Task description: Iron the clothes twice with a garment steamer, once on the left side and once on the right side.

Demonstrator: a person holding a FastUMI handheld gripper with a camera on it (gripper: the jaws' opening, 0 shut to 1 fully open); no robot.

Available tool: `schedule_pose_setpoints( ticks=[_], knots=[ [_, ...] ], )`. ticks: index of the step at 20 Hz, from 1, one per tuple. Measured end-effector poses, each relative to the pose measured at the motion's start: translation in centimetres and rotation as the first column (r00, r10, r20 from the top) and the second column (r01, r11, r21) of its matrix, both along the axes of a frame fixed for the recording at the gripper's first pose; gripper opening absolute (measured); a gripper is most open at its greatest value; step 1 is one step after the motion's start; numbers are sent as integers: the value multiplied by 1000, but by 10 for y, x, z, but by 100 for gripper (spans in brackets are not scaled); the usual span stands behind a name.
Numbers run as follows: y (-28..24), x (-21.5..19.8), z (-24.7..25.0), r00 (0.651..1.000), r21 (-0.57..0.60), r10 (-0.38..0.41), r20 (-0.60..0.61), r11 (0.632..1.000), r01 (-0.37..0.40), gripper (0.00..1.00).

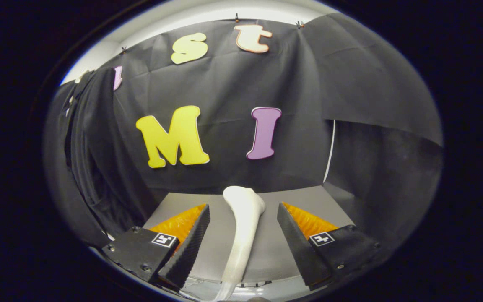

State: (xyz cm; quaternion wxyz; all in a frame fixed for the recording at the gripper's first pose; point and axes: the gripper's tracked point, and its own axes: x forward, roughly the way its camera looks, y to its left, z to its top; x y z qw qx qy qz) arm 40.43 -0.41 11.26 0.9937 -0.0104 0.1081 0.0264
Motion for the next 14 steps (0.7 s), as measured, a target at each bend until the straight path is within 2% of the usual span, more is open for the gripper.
schedule_pose_setpoints(
  ticks=[5, 14],
  knots=[
    [-5, 51, -36, 992, 37, 15, -128, 999, -10, 100],
    [-2, 83, -80, 954, 63, 38, -297, 998, -20, 95]
  ],
)
